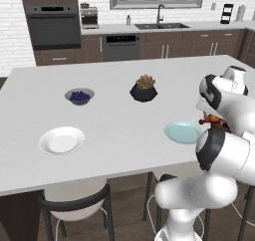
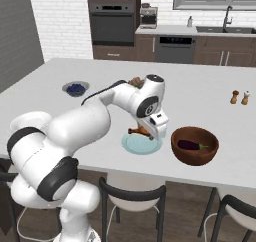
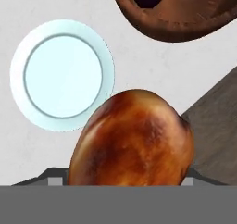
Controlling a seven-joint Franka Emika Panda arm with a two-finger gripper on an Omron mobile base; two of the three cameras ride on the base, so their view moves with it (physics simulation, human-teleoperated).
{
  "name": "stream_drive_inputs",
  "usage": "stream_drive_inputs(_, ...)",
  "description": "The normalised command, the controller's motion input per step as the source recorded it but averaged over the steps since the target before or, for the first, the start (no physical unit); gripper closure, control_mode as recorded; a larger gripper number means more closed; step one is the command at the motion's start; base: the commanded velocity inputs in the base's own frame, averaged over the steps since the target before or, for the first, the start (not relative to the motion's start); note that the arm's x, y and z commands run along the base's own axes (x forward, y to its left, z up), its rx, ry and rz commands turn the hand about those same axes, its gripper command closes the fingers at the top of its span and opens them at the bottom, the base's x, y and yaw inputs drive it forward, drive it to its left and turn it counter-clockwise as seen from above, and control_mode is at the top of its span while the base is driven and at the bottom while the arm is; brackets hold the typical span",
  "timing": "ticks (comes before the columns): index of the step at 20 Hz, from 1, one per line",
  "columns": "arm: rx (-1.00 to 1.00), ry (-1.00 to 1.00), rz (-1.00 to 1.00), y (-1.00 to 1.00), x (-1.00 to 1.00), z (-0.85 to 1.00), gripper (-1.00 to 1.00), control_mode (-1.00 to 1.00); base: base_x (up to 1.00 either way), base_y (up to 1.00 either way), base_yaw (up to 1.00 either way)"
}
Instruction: Pick the chicken drumstick and eggplant from their plates and place them in the bowl. Then put the bowl in the fridge.
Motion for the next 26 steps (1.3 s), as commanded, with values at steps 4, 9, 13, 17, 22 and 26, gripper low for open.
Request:
stream_drive_inputs(4, 0.03, 0.11, -0.06, -1.00, -0.05, 0.25, 1.00, -1.00, 0.00, 0.00, 0.00)
stream_drive_inputs(9, 0.00, 0.09, -0.02, -1.00, 0.30, -0.12, 1.00, -1.00, 0.00, 0.00, 0.00)
stream_drive_inputs(13, 0.04, 0.09, 0.00, -0.96, 0.41, -0.43, 1.00, -1.00, 0.00, 0.00, 0.00)
stream_drive_inputs(17, 0.03, 0.04, 0.00, -0.74, 0.31, -0.43, 1.00, -1.00, 0.00, 0.00, 0.00)
stream_drive_inputs(22, 0.02, 0.08, 0.00, -0.64, 0.73, -0.27, 1.00, -1.00, 0.00, 0.00, 0.00)
stream_drive_inputs(26, 0.02, 0.06, 0.00, -0.16, 0.67, -0.35, 1.00, -1.00, 0.00, 0.00, 0.00)
